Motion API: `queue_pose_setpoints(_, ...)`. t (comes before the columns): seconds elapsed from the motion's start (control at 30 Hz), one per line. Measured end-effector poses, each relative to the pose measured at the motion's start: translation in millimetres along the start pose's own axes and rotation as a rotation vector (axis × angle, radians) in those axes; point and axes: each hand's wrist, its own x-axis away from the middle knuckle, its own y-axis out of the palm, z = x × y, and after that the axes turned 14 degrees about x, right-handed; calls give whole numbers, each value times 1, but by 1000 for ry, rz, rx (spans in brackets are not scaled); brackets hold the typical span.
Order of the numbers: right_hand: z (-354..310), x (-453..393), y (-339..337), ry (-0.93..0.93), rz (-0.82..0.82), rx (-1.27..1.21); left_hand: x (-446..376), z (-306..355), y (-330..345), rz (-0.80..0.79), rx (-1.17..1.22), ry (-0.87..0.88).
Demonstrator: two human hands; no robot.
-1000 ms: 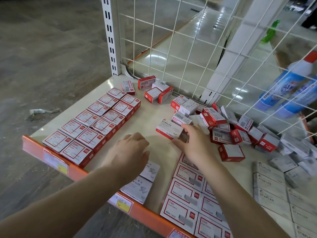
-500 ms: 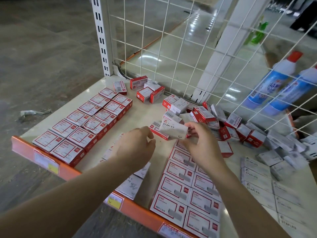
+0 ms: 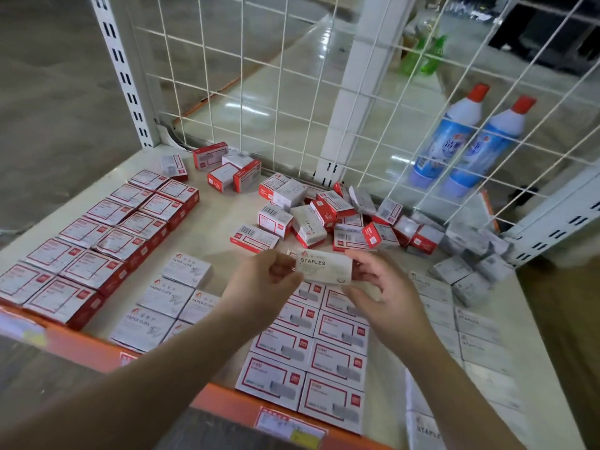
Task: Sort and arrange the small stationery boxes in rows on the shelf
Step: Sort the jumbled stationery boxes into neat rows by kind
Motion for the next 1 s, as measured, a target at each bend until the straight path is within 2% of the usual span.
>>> queue_pose_setpoints(0.5, 25, 12, -17, 19, 65, -1, -1, -4, 31, -76, -55, -10)
queue_pose_setpoints(0.6, 34, 16, -23, 74, 53, 51, 2, -6, 37, -118, -294, 21)
queue_pose_setpoints(0.7, 46, 21, -30, 110, 52, 103, 7, -7, 45, -174, -535, 140)
queue_pose_setpoints(0.87, 67, 34, -50, 181, 103, 99, 10, -5, 68, -341, -754, 285)
queue_pose_setpoints(1.0, 87, 46, -68, 223, 167, 78, 10, -3, 92, -467, -828, 354)
